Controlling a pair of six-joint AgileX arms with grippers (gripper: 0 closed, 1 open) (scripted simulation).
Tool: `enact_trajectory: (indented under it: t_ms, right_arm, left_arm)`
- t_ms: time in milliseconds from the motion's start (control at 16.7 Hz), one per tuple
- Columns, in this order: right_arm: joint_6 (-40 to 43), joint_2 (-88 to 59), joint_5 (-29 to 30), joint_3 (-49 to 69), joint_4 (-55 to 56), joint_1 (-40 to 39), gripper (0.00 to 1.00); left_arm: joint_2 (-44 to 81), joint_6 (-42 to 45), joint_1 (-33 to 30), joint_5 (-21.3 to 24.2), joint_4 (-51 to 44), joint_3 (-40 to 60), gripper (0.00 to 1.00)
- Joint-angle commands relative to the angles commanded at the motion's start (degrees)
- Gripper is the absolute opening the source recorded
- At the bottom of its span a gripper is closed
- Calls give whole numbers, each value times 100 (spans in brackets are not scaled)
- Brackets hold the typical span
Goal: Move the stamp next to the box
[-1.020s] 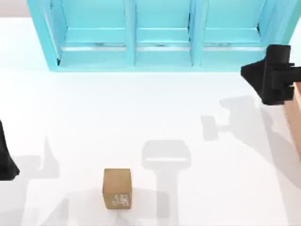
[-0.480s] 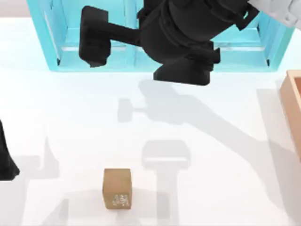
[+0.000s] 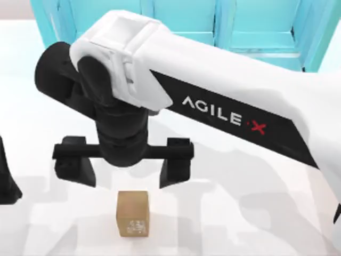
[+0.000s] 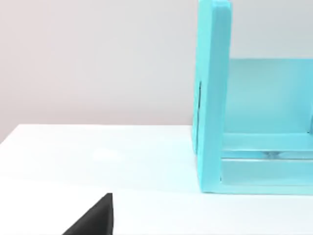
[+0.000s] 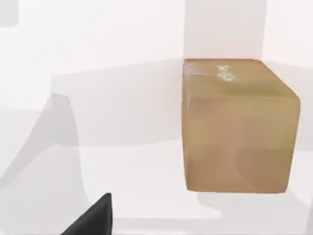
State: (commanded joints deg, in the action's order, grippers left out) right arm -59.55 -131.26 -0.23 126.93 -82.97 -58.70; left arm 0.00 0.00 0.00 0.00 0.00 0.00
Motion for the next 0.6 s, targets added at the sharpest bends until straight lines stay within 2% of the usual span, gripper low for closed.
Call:
enact_trajectory:
  t_ms: [600]
  right_arm:
    - [-51,-157,25,-196,94,-15,100]
  left_arm:
    - [0,0,0,0,0,0,100]
